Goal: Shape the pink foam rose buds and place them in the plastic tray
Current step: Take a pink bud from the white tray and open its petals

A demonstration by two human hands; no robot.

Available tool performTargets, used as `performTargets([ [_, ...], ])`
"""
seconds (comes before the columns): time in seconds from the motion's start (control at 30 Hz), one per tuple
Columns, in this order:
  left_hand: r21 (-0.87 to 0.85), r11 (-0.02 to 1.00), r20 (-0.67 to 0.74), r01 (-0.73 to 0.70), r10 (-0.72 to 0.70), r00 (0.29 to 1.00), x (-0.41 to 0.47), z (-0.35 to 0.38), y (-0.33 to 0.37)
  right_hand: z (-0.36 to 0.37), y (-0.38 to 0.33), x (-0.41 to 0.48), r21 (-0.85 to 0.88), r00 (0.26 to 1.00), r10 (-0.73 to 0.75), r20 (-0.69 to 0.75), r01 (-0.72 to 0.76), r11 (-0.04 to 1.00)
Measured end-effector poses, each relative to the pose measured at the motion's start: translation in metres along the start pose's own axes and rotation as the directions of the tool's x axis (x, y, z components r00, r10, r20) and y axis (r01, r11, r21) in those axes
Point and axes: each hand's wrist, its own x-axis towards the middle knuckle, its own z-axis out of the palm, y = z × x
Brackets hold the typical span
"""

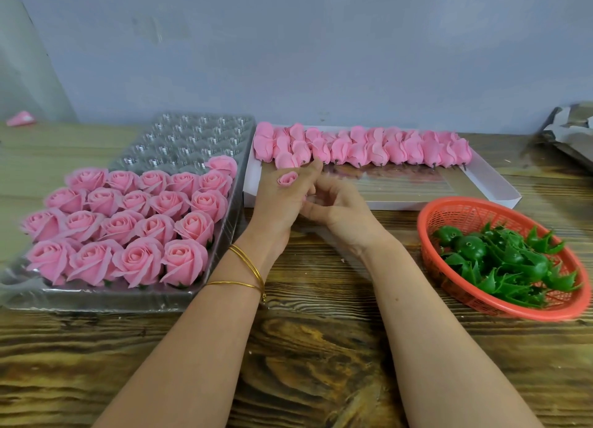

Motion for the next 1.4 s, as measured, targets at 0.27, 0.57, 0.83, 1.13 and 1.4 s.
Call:
performTargets([
  [0.27,-0.008,1.000,-0.051,0.007,-0.007,0.999,0.0025,0.0020,-0.0016,0.0020,-0.0024,-0.0001,-0.008,1.000,0.025,-0.008,-0.025,1.000],
  [0.57,-0.054,0.999,-0.076,0.010,-0.014,0.997,0.0030,0.0069,-0.0032,0.0039,0.0026,0.0052,-0.156,0.989,-0.076,-0.129,0.056,0.986],
  [0.83,-0.015,0.999,0.038,-0.052,0.052,0.998,0.0010,0.0004,-0.0059,0.0013,0.0003,0.0026,-0.101,0.995,-0.044,-0.094,0.034,0.994],
  [1.13,0.101,0.993,0.020,-0.058,0.056,0.998,0.0030,-0.0027,-0.0047,0.0010,-0.0025,-0.0002,-0.072,1.000,0.016,0.002,-0.016,0.997],
  [1.4,0.031,0.999,-0.049,0.004,-0.002,0.999,0.0024,0.0022,-0.0029,0.0035,-0.0013,0.0018,-0.157,0.995,-0.049,-0.083,0.035,0.987],
])
